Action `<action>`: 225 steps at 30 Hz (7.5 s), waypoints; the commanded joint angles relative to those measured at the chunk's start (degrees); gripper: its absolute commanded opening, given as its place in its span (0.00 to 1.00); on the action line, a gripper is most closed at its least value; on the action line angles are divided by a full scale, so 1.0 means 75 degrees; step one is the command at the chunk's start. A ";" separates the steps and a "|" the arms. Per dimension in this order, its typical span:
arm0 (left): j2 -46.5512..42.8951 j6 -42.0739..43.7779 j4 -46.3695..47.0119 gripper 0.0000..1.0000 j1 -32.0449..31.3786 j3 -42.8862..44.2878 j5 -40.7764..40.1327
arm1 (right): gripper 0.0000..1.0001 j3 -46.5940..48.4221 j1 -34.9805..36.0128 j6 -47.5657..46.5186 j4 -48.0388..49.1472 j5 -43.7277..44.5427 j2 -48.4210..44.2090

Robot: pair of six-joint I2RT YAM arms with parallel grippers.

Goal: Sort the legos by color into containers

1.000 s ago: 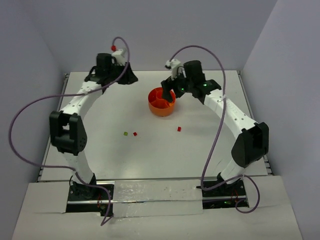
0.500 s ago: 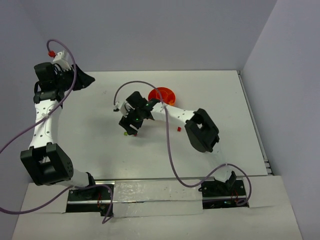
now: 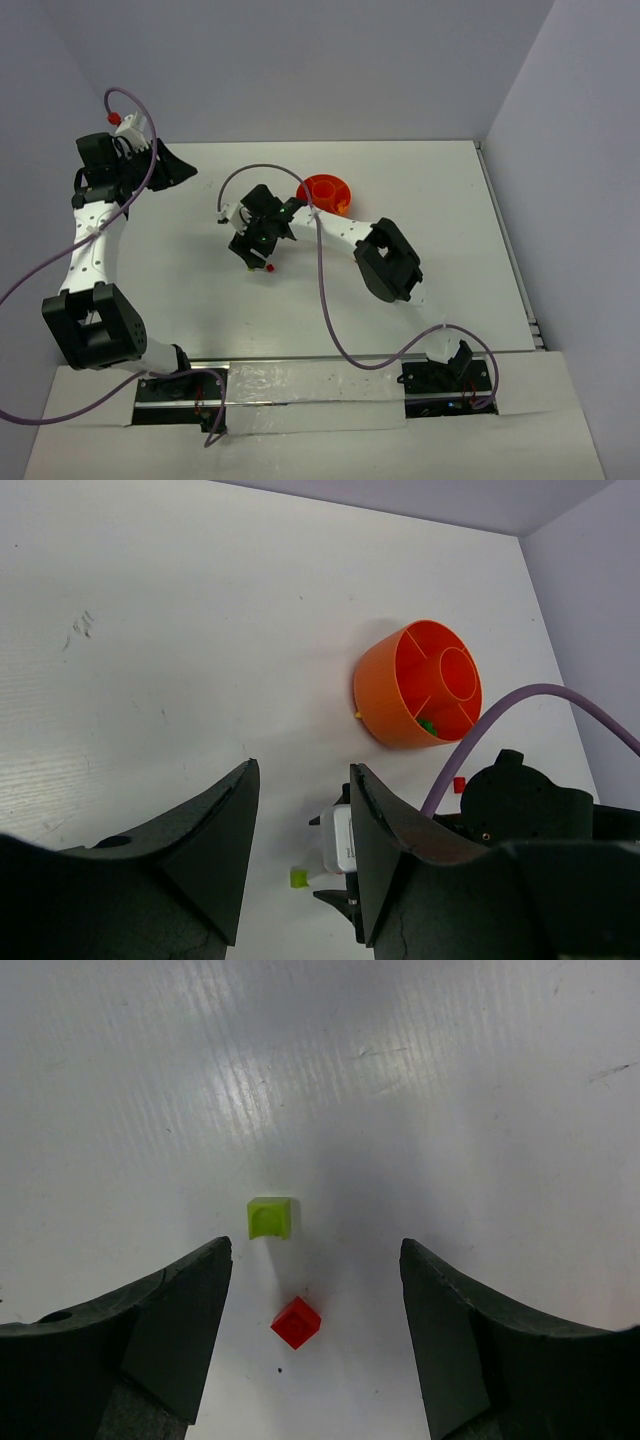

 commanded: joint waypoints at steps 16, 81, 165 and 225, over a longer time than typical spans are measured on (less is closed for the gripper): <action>0.0210 0.0203 0.0088 0.50 0.0016 0.0320 0.0060 | 0.55 -0.0224 0.0409 -0.0009 0.0484 0.0364 0.0271; 0.1067 0.3264 -0.1007 0.55 -0.3125 -0.0475 -0.1715 | 0.17 0.0126 -0.4169 0.1747 0.0978 -0.0818 -0.1478; 0.3045 0.2853 0.0913 0.00 -0.5489 0.2136 -0.3004 | 0.83 -0.6376 -0.5388 0.0200 0.0570 -0.0556 -0.6463; 0.2136 0.1911 -0.0323 0.51 -0.4003 0.2293 -0.2165 | 0.73 -0.6091 -0.3133 -0.1361 0.0418 0.0782 -0.3965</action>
